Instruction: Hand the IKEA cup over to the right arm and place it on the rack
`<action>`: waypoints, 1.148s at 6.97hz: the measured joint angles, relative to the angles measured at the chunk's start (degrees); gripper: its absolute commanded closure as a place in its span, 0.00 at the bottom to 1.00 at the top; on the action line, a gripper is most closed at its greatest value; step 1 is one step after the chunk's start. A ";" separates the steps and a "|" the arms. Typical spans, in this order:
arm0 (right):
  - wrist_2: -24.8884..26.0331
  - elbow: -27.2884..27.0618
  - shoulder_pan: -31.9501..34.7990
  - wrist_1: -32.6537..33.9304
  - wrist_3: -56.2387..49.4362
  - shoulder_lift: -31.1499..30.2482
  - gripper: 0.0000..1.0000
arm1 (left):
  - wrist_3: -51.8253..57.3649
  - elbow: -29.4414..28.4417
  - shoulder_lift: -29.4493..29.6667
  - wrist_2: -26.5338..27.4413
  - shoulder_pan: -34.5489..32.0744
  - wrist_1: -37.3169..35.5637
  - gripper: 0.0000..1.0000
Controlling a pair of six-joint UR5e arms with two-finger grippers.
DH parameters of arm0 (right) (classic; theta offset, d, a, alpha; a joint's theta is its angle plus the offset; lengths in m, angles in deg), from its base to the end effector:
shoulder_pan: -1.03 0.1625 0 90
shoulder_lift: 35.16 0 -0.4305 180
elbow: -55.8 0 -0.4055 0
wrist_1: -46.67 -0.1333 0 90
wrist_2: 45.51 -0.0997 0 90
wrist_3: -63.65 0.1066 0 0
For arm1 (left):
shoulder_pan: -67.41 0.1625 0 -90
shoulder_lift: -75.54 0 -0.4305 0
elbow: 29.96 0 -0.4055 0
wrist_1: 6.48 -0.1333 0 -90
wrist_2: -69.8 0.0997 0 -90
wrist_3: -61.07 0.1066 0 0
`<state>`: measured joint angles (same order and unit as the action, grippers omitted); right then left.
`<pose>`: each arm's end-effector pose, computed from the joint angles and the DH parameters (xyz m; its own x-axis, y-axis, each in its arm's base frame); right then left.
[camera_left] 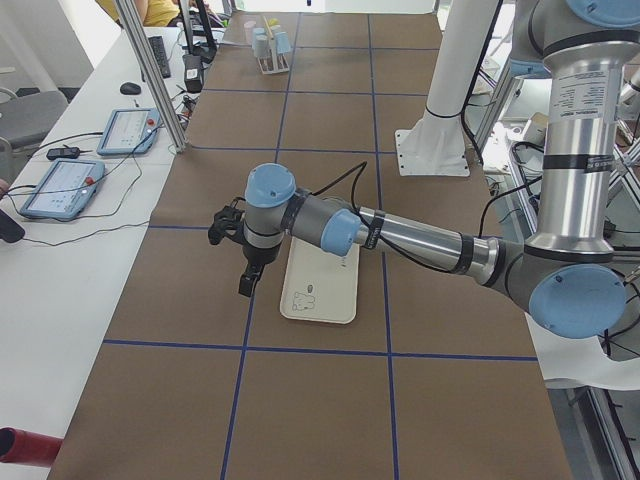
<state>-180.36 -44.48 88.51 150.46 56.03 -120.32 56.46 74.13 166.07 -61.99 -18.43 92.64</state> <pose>0.0348 -0.5313 0.5589 0.6955 -0.1795 0.6958 0.1374 0.9836 0.1165 -0.0244 -0.5228 0.5232 0.7272 0.2472 -0.6404 -0.0080 0.9359 0.3523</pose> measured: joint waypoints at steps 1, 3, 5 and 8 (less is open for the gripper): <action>-2.05 -0.33 0.00 0.16 -0.12 -0.21 0.00 | -0.53 0.11 0.49 -0.06 -0.03 0.29 0.00; -4.10 -1.80 -0.19 -0.20 -0.27 -1.99 0.00 | -0.77 1.84 0.43 -0.17 -0.02 0.50 0.00; -3.65 -2.78 -0.72 -0.54 -0.18 -2.37 0.00 | -1.12 2.07 -0.06 -1.56 0.04 0.66 0.00; -4.27 -2.82 -3.84 -0.48 -0.22 -1.22 0.00 | -1.33 0.94 0.62 -7.45 0.25 0.41 0.00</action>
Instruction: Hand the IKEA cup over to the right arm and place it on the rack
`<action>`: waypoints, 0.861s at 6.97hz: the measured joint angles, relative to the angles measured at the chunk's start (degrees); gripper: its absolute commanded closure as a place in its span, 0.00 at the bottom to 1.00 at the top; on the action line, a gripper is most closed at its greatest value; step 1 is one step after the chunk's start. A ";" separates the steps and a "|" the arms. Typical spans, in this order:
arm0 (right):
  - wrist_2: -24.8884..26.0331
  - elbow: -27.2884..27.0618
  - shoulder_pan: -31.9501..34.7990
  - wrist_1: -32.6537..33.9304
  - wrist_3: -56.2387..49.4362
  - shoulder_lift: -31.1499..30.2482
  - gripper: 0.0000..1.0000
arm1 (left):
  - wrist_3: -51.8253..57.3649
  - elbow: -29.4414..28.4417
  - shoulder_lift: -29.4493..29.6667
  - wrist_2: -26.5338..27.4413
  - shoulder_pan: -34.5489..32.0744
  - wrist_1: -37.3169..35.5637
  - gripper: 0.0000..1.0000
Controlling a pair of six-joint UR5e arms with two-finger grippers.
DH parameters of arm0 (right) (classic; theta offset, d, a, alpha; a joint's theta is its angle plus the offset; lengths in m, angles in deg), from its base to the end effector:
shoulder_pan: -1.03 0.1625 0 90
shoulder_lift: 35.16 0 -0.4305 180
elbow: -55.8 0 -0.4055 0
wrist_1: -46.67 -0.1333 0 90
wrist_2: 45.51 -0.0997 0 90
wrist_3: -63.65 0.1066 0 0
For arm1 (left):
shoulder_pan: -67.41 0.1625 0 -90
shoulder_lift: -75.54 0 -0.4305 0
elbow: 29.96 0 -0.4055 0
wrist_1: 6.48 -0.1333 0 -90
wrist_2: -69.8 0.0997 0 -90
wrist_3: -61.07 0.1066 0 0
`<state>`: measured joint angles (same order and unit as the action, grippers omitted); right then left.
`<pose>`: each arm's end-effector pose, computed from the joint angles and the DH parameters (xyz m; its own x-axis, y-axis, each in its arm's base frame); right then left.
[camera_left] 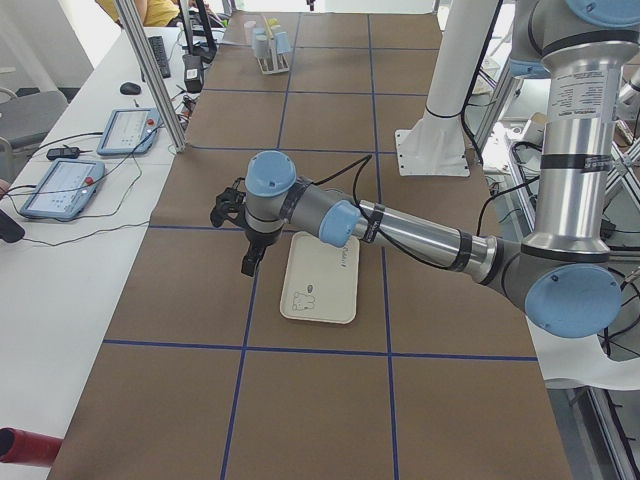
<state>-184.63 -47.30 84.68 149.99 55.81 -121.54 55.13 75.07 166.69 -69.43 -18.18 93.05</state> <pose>-0.0050 -0.5218 0.5392 0.6244 -0.2512 0.7396 0.1974 0.9669 0.1617 -0.0126 -0.5206 0.4994 0.6296 0.2828 -0.7236 -0.0041 0.9326 0.3609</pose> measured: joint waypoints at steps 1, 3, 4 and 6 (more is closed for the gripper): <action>0.26 -0.12 -0.48 0.03 -0.24 0.19 0.00 | -0.02 -0.90 0.76 -0.44 0.07 -0.03 0.00; 0.28 -0.34 -0.64 -0.02 -0.40 0.48 0.00 | 0.04 -1.87 1.27 -0.49 0.26 0.08 0.00; 0.11 -0.39 -0.67 -0.02 -0.41 0.62 0.00 | 0.08 -2.45 1.77 -0.38 0.29 0.18 0.00; -0.48 -0.36 -0.67 0.03 -0.44 0.74 0.00 | 0.06 -3.29 3.11 -0.44 0.33 0.03 0.00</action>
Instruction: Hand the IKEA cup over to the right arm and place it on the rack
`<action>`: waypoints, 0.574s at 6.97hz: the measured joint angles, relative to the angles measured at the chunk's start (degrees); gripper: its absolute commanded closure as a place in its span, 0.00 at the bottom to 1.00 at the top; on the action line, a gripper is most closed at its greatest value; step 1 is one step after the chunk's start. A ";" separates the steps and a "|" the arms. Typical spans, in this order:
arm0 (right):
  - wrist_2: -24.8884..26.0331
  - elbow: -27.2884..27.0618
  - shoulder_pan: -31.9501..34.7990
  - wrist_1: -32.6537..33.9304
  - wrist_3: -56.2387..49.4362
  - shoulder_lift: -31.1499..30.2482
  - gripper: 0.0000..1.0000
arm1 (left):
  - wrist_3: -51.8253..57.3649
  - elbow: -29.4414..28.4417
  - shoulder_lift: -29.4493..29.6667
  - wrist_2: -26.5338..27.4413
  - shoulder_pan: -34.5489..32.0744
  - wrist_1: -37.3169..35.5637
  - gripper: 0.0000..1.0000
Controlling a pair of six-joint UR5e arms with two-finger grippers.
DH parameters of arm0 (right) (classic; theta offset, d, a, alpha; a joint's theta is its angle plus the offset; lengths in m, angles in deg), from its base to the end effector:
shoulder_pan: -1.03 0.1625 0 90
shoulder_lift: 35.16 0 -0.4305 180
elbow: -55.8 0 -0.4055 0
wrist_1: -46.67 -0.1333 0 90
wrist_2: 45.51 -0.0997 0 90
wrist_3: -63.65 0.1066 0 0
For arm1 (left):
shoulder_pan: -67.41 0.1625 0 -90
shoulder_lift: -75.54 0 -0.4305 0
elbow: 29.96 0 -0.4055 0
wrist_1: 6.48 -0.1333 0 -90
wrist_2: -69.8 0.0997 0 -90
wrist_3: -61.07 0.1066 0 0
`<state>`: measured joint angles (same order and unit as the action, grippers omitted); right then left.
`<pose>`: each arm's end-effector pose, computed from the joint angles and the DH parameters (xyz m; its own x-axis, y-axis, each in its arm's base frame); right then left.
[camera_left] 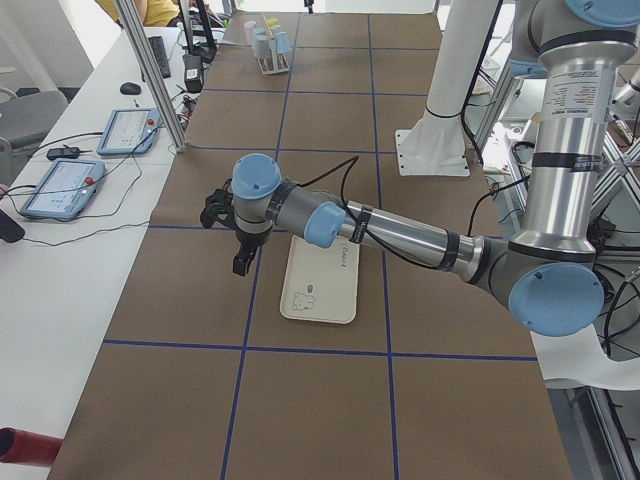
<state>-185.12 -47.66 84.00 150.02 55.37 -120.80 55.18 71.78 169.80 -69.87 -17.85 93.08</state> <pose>-0.0124 -0.5260 0.5288 0.6117 -0.2793 0.7402 0.2123 0.9592 0.1865 -0.0071 -0.5439 0.4993 0.6222 0.2870 -0.7284 -0.0108 0.9334 0.3586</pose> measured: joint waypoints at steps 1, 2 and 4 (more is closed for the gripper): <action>-0.05 0.06 -0.04 -0.01 -0.06 0.09 0.00 | -0.02 -0.10 -0.01 -0.12 0.03 -0.09 0.00; 0.01 0.08 -0.14 -0.05 -0.11 0.19 0.00 | -0.06 -0.08 -0.34 -0.04 0.03 -0.18 0.00; 0.22 -0.47 -0.38 -0.05 -0.15 0.38 0.00 | -0.09 -0.38 -0.52 0.27 0.01 -0.19 0.00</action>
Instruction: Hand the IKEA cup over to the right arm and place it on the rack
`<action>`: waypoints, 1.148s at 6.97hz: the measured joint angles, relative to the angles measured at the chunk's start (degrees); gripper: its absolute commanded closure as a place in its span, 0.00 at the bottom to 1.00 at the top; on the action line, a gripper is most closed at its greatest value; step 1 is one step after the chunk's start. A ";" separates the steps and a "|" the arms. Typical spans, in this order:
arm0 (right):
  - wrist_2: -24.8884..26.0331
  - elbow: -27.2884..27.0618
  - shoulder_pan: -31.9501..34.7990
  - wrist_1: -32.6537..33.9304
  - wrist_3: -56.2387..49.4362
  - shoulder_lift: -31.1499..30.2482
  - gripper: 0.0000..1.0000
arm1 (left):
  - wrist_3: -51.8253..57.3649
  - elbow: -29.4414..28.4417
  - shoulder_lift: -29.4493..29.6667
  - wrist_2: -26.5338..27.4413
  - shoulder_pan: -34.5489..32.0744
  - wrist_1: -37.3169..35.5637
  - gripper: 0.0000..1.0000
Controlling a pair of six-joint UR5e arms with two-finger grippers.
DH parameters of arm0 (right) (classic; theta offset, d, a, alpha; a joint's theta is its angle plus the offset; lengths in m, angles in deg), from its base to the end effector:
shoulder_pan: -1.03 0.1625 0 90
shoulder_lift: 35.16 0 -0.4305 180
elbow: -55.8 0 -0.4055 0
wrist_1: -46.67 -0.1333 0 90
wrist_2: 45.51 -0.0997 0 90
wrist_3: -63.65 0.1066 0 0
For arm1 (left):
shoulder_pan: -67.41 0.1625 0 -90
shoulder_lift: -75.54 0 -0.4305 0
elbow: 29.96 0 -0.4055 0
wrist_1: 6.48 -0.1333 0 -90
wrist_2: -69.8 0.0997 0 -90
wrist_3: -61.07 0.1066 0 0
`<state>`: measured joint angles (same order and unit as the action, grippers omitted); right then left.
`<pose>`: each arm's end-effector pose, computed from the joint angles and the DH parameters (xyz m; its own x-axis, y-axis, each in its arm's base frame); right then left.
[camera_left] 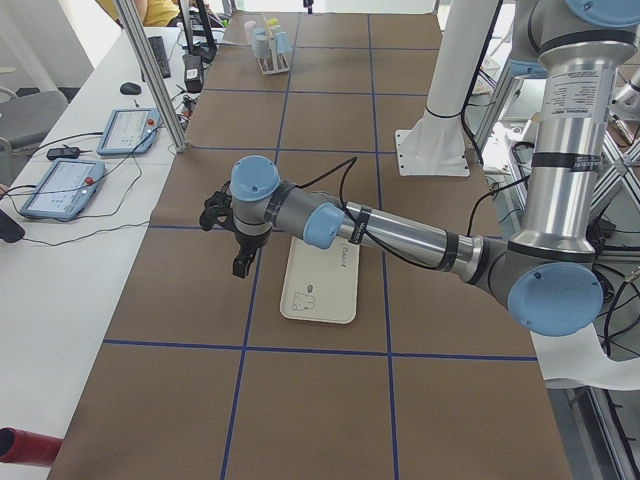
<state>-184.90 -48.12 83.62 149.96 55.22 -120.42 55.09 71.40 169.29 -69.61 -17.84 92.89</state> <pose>-0.0158 -0.5279 0.5215 0.6106 -0.2975 0.7339 0.2203 0.9540 0.2034 -0.0075 -0.5416 0.5082 0.6268 0.2710 -0.7305 -0.0101 0.9403 0.3401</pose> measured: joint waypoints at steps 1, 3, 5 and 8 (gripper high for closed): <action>0.26 -0.55 -0.03 0.04 0.00 -0.16 0.00 | 0.02 -0.36 0.16 -0.18 0.04 0.19 0.00; 0.62 -0.85 -0.09 0.01 0.00 -0.21 0.00 | 0.07 -0.11 0.41 -0.70 0.07 0.49 0.00; 0.99 -0.79 -0.17 -0.02 -0.01 -0.02 0.00 | 0.11 0.00 0.50 -1.58 0.08 0.55 0.00; 0.75 -0.94 -0.23 -0.02 0.05 0.00 0.00 | 0.09 0.10 0.51 -1.90 0.08 0.56 0.00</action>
<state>-184.14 -49.07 83.39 149.94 55.27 -120.42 55.19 71.50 169.79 -71.51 -17.76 93.45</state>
